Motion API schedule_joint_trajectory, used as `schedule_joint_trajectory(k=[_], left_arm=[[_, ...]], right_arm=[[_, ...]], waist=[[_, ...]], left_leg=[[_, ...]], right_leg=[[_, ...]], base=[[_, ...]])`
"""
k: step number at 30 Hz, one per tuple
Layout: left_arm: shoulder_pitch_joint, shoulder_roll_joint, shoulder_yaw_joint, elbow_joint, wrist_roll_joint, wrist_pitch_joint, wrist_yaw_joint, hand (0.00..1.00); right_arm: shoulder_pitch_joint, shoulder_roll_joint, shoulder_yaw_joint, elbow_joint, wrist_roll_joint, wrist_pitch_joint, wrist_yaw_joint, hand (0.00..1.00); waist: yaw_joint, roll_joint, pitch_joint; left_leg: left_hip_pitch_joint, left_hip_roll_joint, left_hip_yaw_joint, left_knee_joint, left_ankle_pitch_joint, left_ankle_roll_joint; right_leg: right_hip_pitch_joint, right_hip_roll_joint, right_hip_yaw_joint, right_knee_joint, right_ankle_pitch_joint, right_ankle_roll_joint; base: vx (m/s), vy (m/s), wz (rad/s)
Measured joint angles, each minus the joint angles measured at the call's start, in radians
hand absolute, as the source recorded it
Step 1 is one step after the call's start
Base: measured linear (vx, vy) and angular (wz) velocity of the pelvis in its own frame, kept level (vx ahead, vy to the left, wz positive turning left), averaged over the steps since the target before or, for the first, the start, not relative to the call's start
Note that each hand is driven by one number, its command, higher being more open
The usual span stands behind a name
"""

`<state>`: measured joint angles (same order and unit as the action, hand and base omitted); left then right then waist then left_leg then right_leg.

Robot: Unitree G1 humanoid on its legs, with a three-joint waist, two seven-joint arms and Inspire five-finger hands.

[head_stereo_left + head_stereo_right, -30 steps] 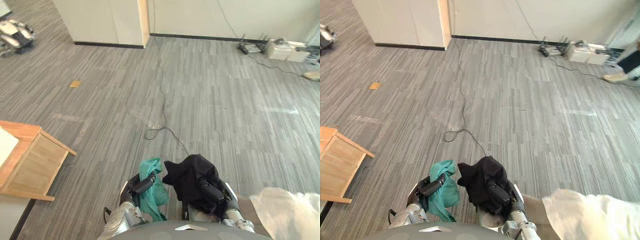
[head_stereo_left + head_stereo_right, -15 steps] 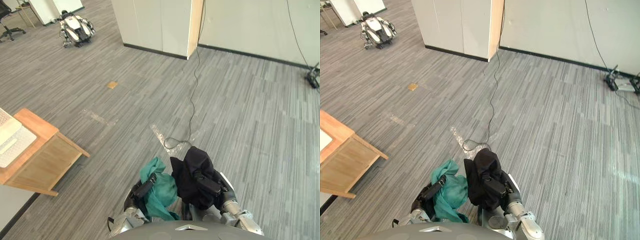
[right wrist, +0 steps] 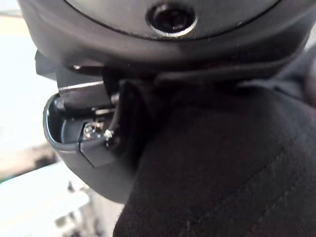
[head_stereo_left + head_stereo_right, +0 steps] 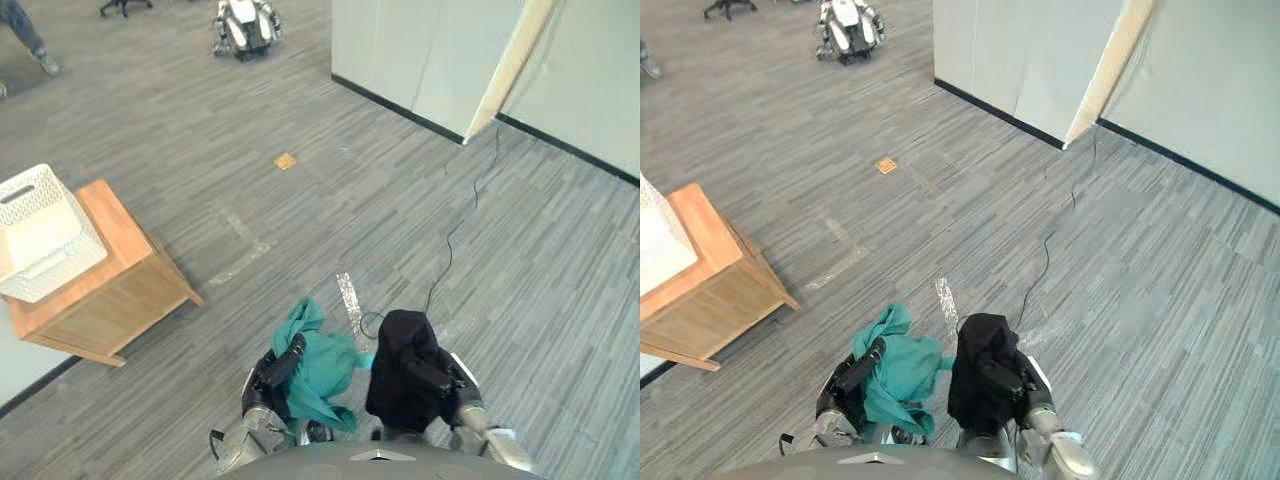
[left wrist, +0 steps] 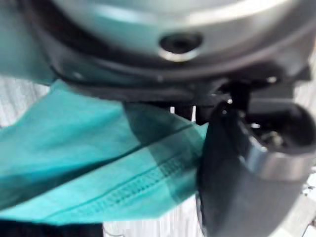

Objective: Tidy up the quilt and then pick up the clothes from the bed and put them into the laundry hamper

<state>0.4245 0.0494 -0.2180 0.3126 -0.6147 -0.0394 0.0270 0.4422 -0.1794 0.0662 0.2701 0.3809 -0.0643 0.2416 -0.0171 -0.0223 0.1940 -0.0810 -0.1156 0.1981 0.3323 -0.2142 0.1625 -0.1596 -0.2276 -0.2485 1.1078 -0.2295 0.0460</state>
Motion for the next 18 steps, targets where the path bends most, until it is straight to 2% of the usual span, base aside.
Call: schedule_joint_trajectory(k=[1,2,3,4,5,6,7,9,10,11,12,13,14,16,17,18], left_arm=[[0.001,0.005,-0.005,0.000,0.007,-0.002,0.006,0.00],[0.003,0.023,-0.007,-0.001,0.014,-0.003,0.017,0.00],[-0.001,0.040,-0.006,-0.004,0.039,-0.003,0.028,0.00],[-0.004,0.048,-0.005,-0.006,0.043,-0.003,0.030,0.00],[-0.016,0.060,-0.003,-0.009,0.050,-0.003,0.032,0.00],[-0.025,0.064,-0.004,-0.009,0.053,-0.002,0.032,0.00],[-0.035,0.068,-0.002,-0.016,0.071,0.003,0.032,0.00],[0.001,0.076,0.005,-0.049,0.072,0.016,0.030,0.00],[0.040,0.084,0.011,-0.078,0.072,0.023,0.027,0.00],[0.058,0.089,0.016,-0.090,0.072,0.026,0.024,0.00],[0.054,0.061,0.027,-0.069,0.072,0.049,0.018,0.00],[0.056,0.042,0.027,-0.073,0.072,0.049,0.014,0.00],[0.057,0.034,0.026,-0.080,0.072,0.049,0.010,0.00],[0.056,0.020,0.028,-0.091,0.068,0.048,-0.008,0.00],[0.054,0.013,0.027,-0.092,0.067,0.048,-0.020,0.00],[0.055,0.002,0.024,-0.098,0.067,0.047,-0.032,0.00]], right_arm=[[0.011,0.003,0.009,-0.004,0.000,0.000,-0.004,0.00],[0.036,0.018,0.021,-0.011,0.011,-0.005,-0.009,0.00],[0.056,0.041,0.015,-0.023,0.025,-0.024,-0.016,0.00],[0.060,0.045,0.013,-0.030,0.029,-0.031,-0.018,0.00],[0.065,0.045,0.008,-0.048,0.029,-0.044,-0.018,0.00],[0.068,0.045,0.004,-0.055,0.030,-0.051,-0.017,0.00],[0.071,0.044,0.000,-0.072,0.039,-0.058,-0.017,0.00],[0.088,0.050,0.016,-0.097,0.064,-0.060,-0.013,0.00],[0.104,0.049,0.037,-0.123,0.067,-0.061,-0.008,0.00],[0.118,0.048,0.049,-0.133,0.068,-0.061,-0.003,0.00],[0.109,0.020,0.057,-0.135,0.069,-0.057,-0.005,0.00],[0.098,0.008,0.063,-0.150,0.069,-0.056,-0.007,0.00],[0.094,0.005,0.063,-0.166,0.069,-0.056,-0.009,0.00],[0.092,0.001,0.066,-0.215,0.071,-0.055,-0.022,0.00],[0.094,-0.006,0.069,-0.244,0.071,-0.055,-0.027,0.00],[0.096,-0.009,0.072,-0.261,0.071,-0.055,-0.027,0.00]], waist=[[-0.003,0.002,0.002],[-0.016,0.005,0.002],[-0.030,0.011,0.000],[-0.040,0.017,-0.002],[-0.046,0.015,-0.005],[-0.044,0.019,-0.002],[-0.041,0.037,0.008],[-0.034,0.044,0.009],[-0.034,0.015,-0.008],[-0.039,0.003,-0.017],[-0.036,0.054,-0.028],[-0.034,0.077,-0.037],[-0.035,0.097,-0.042],[-0.033,0.107,-0.042],[-0.034,0.104,-0.040],[-0.036,0.101,-0.037]], left_leg=[[0.027,-0.001,-0.028,-0.011,0.000,0.000],[0.078,-0.001,-0.107,-0.033,-0.003,0.005],[0.114,0.002,-0.184,-0.060,-0.003,0.005],[0.122,0.006,-0.220,-0.066,-0.003,0.005],[0.144,0.016,-0.277,-0.079,-0.005,0.003],[0.159,0.023,-0.295,-0.085,-0.010,-0.002],[0.213,0.052,-0.323,-0.095,-0.039,-0.036],[0.288,0.063,-0.323,-0.094,-0.085,-0.099],[0.343,0.060,-0.313,-0.085,-0.127,-0.139],[0.365,0.056,-0.313,-0.070,-0.152,-0.155],[0.383,0.101,-0.313,-0.024,-0.183,-0.172],[0.367,0.131,-0.310,0.045,-0.176,-0.183],[0.353,0.141,-0.309,0.094,-0.162,-0.186],[0.280,0.157,-0.302,0.279,-0.057,-0.201],[0.216,0.166,-0.290,0.429,0.083,-0.223],[0.137,0.203,-0.269,0.585,0.169,-0.262]], right_leg=[[-0.010,0.009,0.006,-0.019,-0.010,-0.009],[-0.022,0.041,0.033,-0.107,-0.019,-0.019],[-0.052,0.084,0.082,-0.231,-0.038,-0.012],[-0.069,0.107,0.111,-0.309,-0.042,-0.013],[-0.102,0.146,0.176,-0.461,-0.037,-0.007],[-0.119,0.163,0.204,-0.534,-0.027,0.008],[-0.148,0.182,0.255,-0.687,0.025,0.033],[-0.173,0.178,0.271,-0.808,0.141,0.036],[-0.184,0.165,0.277,-0.835,0.231,0.018],[-0.192,0.157,0.278,-0.803,0.311,-0.003],[-0.212,0.186,0.240,-0.682,0.270,-0.023],[-0.209,0.206,0.215,-0.640,0.200,-0.030],[-0.202,0.218,0.203,-0.629,0.175,-0.037],[-0.164,0.246,0.197,-0.622,0.126,-0.062],[-0.116,0.258,0.201,-0.646,0.104,-0.077],[-0.058,0.273,0.196,-0.691,0.087,-0.086]], base=[[0.60,-0.061,1.42],[0.72,-0.141,1.63],[0.72,-0.173,1.73],[0.69,-0.211,1.68],[0.44,-0.159,1.24],[0.55,-0.205,1.40],[0.56,-0.243,1.01],[0.71,-0.348,0.74],[0.62,-0.346,0.49],[0.61,-0.347,0.49],[0.55,-0.325,0.32],[0.52,-0.304,0.20],[0.49,-0.321,0.04],[0.42,-0.292,-0.05],[0.43,-0.259,-0.04],[0.43,-0.233,0.05]])
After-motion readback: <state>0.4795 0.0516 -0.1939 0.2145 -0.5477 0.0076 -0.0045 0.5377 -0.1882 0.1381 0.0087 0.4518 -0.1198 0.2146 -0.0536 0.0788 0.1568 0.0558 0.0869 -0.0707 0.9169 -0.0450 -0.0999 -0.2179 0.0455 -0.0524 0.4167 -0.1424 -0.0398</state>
